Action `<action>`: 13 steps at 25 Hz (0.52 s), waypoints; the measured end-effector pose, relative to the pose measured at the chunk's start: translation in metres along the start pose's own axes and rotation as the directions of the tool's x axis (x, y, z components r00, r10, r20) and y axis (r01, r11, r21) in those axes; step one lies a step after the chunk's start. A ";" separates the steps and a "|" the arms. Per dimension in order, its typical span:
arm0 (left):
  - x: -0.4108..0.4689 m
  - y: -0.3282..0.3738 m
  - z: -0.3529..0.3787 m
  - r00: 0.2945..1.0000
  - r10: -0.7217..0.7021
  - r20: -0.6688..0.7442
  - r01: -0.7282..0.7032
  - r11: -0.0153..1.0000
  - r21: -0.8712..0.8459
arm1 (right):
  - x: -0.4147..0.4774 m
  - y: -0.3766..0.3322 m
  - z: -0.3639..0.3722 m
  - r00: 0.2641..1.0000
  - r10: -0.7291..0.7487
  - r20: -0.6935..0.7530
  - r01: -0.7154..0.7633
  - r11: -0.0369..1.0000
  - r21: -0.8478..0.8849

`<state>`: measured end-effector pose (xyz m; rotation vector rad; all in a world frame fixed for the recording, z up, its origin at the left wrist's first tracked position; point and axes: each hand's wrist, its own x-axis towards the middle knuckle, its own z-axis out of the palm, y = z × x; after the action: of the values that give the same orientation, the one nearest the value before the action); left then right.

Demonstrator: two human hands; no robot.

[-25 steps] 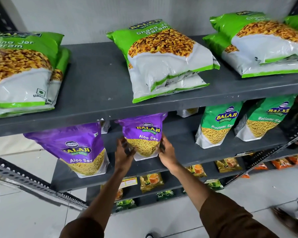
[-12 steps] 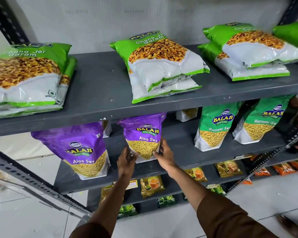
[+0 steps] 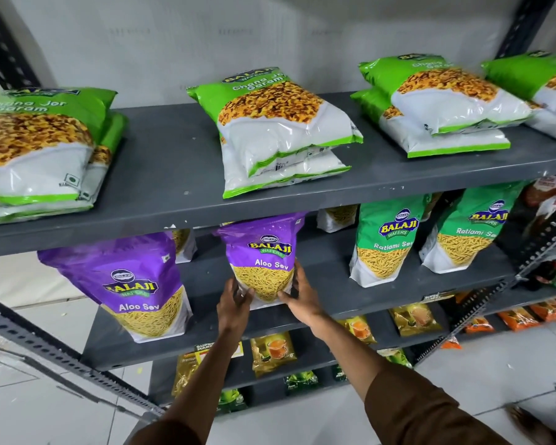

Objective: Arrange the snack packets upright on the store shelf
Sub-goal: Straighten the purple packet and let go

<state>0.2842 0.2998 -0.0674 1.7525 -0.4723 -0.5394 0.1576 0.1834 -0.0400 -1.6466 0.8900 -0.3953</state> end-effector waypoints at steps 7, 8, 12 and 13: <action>-0.081 0.023 0.065 0.861 0.257 -0.439 -0.240 0.966 0.096 | -0.037 0.022 -0.089 0.838 -0.322 -0.439 0.286 0.947 -0.148; -0.087 0.026 0.081 0.868 0.307 -0.391 -0.289 0.952 0.106 | -0.041 0.024 -0.104 0.790 -0.370 -0.488 0.324 0.929 -0.180; -0.085 0.055 0.170 0.930 0.338 -0.142 -0.332 0.941 0.063 | -0.031 0.040 -0.174 0.726 -0.335 -0.601 0.307 0.939 -0.152; -0.083 0.065 0.191 0.941 0.322 -0.107 -0.322 0.946 0.021 | -0.026 0.046 -0.191 0.719 -0.315 -0.619 0.289 0.946 -0.145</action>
<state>0.1032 0.1821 -0.0348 1.6541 -0.6680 -0.2088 -0.0046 0.0698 -0.0250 -1.7177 1.1201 -1.2352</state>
